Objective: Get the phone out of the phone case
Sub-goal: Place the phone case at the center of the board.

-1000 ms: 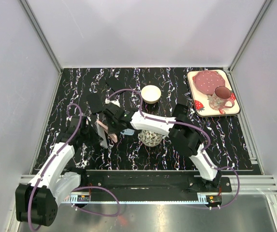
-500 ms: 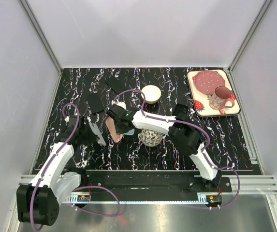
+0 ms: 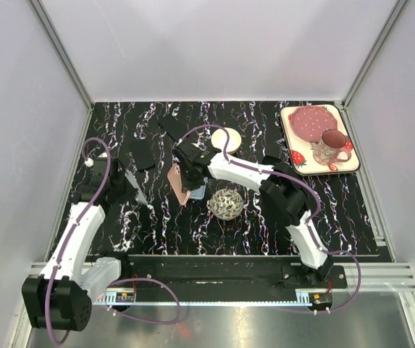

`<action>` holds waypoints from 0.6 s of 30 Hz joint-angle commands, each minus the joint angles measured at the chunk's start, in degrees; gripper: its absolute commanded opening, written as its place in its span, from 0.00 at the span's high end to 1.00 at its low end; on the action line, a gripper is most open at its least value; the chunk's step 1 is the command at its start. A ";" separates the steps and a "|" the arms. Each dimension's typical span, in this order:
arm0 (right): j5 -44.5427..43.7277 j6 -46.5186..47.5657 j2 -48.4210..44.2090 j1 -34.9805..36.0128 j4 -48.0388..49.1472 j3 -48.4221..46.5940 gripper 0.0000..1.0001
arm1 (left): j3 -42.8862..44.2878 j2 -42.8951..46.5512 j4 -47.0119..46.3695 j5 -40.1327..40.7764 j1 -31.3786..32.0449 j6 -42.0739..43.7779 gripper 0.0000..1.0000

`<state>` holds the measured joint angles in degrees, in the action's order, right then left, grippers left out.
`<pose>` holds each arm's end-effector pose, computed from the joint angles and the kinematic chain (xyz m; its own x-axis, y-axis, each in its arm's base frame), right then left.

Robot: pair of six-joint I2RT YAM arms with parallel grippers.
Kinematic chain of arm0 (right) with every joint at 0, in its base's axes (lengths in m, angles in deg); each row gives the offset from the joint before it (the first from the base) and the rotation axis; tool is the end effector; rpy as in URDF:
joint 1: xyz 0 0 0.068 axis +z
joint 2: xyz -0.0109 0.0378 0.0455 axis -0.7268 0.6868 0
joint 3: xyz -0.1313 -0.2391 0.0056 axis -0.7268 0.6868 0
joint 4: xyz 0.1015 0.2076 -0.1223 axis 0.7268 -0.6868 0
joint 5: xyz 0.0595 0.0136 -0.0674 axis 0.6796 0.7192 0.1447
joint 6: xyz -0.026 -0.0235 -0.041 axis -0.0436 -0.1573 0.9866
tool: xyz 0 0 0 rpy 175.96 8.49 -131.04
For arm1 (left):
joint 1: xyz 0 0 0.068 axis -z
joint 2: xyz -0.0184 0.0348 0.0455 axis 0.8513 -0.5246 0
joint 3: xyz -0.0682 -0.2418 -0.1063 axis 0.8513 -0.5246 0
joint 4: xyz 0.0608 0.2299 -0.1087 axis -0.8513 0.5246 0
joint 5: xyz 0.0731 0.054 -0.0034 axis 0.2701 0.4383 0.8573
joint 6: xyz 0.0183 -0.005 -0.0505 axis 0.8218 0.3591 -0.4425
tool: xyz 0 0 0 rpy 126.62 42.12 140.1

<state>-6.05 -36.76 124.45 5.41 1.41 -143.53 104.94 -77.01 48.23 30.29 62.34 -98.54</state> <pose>0.2931 0.3740 0.1884 -0.8854 -0.2156 -0.4119 -0.3379 0.9070 0.2515 0.1822 -0.0129 0.2501 -0.6450 -0.5978 -0.4760 -0.4420 0.8000 -0.4057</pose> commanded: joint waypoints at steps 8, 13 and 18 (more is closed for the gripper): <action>12.67 -7.40 0.02 4.66 8.05 2.74 0.78 | 8.47 -7.30 9.20 16.42 -6.98 3.05 1.00; 4.15 -6.26 -2.35 4.66 4.28 4.33 0.48 | 7.77 -7.04 9.12 21.45 -7.33 4.54 1.00; -8.94 -4.15 -5.25 4.48 -2.84 2.57 0.25 | 8.38 -13.09 7.89 19.88 -7.33 4.90 1.00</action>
<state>-2.93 -42.51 124.36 10.55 4.23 -139.05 110.08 -86.56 58.86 47.71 55.28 -94.87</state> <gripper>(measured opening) 0.701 0.057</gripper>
